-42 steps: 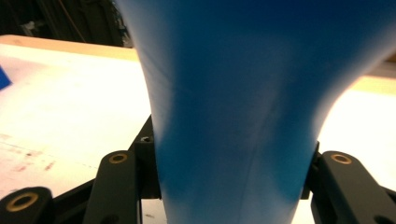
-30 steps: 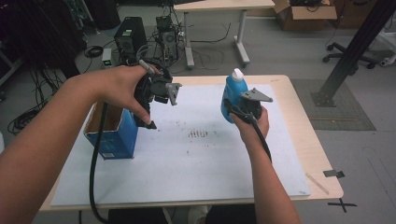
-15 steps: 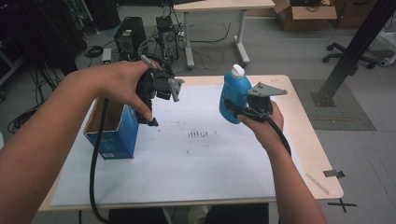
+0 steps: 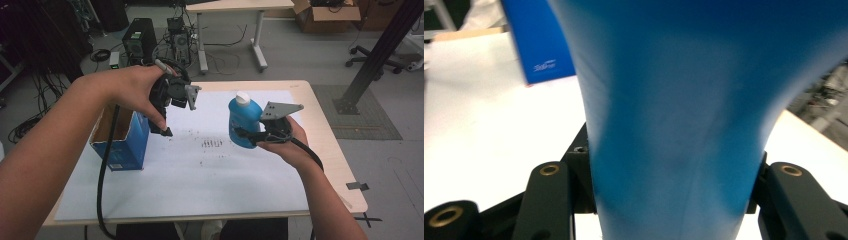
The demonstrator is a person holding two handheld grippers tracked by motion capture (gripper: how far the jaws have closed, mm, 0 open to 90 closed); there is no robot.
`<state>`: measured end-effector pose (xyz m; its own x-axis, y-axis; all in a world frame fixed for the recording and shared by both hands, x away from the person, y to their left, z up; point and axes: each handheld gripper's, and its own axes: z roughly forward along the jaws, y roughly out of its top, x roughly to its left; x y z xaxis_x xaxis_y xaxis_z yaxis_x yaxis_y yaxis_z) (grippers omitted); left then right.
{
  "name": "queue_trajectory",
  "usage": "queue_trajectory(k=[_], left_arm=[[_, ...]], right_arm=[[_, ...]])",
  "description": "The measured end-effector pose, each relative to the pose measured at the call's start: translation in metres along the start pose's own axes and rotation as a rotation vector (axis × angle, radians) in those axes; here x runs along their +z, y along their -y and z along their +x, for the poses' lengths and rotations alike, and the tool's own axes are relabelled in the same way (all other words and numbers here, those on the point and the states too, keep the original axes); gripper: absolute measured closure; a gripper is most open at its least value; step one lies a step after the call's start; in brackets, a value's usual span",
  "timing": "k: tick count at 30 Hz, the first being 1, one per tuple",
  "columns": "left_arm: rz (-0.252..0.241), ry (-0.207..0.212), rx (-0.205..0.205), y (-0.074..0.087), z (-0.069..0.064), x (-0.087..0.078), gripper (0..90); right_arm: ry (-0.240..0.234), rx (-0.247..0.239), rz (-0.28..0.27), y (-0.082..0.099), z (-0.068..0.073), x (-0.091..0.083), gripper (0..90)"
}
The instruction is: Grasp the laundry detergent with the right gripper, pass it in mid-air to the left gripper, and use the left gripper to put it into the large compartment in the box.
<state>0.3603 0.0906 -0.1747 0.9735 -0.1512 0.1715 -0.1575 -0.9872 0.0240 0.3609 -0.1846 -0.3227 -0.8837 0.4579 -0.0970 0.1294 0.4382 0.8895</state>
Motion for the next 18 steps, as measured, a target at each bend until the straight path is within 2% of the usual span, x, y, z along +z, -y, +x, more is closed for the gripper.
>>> queue_trajectory(k=[4, 8, 18], left_arm=[[0.005, 0.003, 0.002, -0.003, 0.000, 0.001, 5.5], [0.005, 0.006, 0.003, -0.006, 0.000, 0.003, 5.3], [0.004, 0.021, 0.014, -0.013, 0.000, 0.010, 5.3]], right_arm=[[-0.043, -0.028, 0.020, 0.005, 0.003, 0.005, 46.2], [-0.089, -0.046, 0.009, 0.008, 0.005, 0.008, 46.1], [-0.152, -0.064, -0.002, 0.019, 0.015, 0.026, 45.9]])
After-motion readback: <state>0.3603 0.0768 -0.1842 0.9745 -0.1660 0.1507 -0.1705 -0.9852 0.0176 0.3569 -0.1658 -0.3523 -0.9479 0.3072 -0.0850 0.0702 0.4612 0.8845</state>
